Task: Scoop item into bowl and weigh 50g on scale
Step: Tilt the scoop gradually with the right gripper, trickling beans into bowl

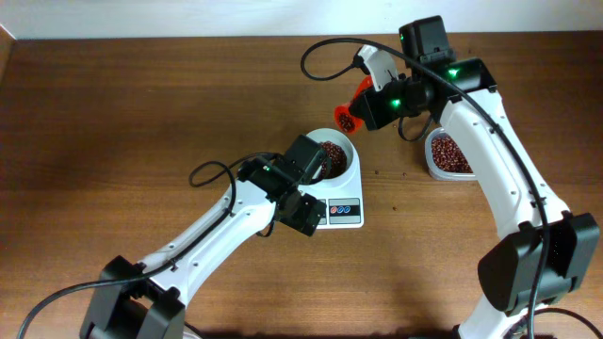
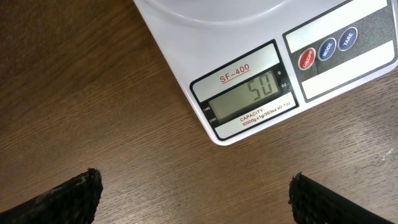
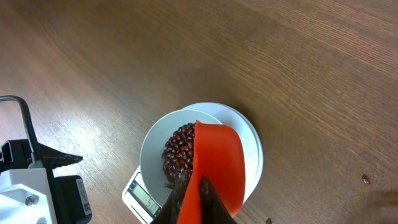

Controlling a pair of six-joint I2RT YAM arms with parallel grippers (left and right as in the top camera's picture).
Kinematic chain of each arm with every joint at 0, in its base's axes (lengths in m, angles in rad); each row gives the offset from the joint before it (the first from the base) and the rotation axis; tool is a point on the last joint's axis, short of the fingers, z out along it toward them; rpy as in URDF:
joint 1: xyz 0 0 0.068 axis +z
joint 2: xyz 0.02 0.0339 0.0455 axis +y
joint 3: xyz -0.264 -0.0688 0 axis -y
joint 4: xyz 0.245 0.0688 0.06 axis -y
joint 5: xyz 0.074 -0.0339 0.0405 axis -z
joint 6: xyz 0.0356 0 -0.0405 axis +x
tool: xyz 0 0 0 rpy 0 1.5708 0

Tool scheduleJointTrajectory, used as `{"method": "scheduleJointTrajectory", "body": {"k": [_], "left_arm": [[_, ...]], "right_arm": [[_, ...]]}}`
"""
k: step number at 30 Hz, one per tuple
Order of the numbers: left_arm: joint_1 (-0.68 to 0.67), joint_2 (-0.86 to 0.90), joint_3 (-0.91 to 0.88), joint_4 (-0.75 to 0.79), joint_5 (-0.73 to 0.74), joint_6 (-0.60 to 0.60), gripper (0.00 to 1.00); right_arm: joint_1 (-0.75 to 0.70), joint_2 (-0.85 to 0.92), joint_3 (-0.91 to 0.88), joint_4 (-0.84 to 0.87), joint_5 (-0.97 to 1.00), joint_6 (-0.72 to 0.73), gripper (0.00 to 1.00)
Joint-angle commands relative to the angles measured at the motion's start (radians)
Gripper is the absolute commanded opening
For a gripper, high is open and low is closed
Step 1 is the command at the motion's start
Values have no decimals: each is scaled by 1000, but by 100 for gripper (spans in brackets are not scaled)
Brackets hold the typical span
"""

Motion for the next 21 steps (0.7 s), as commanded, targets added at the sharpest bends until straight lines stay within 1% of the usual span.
{"method": "scheduleJointTrajectory", "body": {"k": [1, 4, 11, 15, 21], "left_arm": [[6, 5, -9, 2, -8, 13, 99], [6, 5, -9, 2, -8, 13, 99], [6, 5, -9, 2, -8, 13, 99], [6, 5, -9, -3, -8, 13, 99], [6, 5, -9, -3, -8, 13, 99]], "right_arm": [[7, -18, 23, 5, -17, 60, 4], [6, -18, 23, 4, -17, 83, 4], [5, -18, 23, -7, -18, 214, 4], [-23, -18, 23, -61, -33, 222, 4], [-99, -18, 22, -105, -161, 225, 4]]}}
